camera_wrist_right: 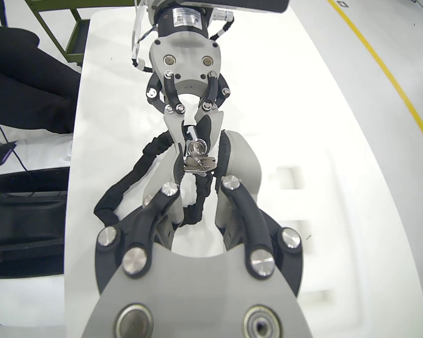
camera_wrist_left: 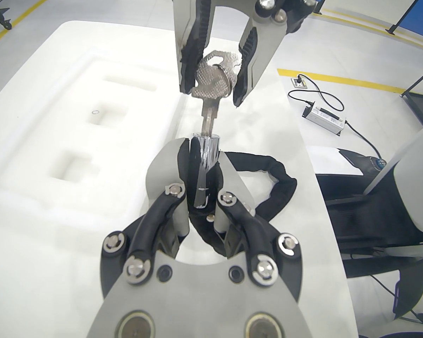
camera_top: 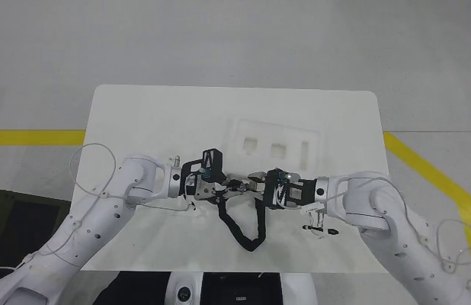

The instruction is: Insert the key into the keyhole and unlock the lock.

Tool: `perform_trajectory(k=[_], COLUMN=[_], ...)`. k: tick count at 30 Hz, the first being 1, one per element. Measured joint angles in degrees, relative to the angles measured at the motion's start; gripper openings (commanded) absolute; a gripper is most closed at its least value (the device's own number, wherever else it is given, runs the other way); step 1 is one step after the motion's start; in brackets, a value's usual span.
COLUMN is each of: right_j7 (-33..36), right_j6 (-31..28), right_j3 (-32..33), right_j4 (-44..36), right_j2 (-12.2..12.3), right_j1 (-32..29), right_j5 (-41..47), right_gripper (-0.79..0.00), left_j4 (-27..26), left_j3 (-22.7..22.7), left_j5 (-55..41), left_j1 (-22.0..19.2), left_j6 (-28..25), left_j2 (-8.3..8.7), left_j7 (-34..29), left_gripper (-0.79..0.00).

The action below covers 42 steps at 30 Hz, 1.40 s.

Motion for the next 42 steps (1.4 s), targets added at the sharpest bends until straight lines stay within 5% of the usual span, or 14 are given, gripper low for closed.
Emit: perform_trajectory(k=[10,26,27,28,29,30,42], right_j7=[9.9,12.2,12.2,12.1,12.0,12.0,7.1], right_j6=[9.4,15.5,15.8,16.1,16.3,16.5,10.7], right_j3=[-0.1,-4.0,-4.1,-4.3,-4.4,-4.4,-2.5], right_j4=[-2.4,-1.0,-0.8,-0.6,-0.5,-0.4,-1.6], right_j2=[0.1,-0.9,-1.0,-1.1,-1.1,-1.1,-0.9], right_j1=[-0.5,2.0,2.2,2.4,2.5,2.7,1.7], right_j5=[8.1,10.7,10.8,11.0,11.1,11.1,9.6], right_gripper=[-0.785,-0.785,-0.671,-0.477,-0.102,0.000,0.000], left_j4=[-1.3,-2.7,-2.7,-2.6,-2.5,-2.4,-1.8], left_j3=[-1.5,-2.9,-3.0,-3.1,-3.2,-3.3,-4.1], left_j5=[0.7,1.8,1.8,1.9,1.9,2.0,2.0], left_j1=[1.3,2.6,2.6,2.7,2.7,2.8,3.3], left_j6=[0.9,1.7,1.7,1.6,1.6,1.6,0.9], left_j2=[0.00,-0.26,-0.28,-0.30,-0.31,-0.33,-0.60], left_j7=[-1.0,-1.8,-1.8,-1.8,-1.7,-1.7,-1.5], left_gripper=[-0.785,-0.785,-0.785,-0.785,-0.785,-0.785,-0.785])
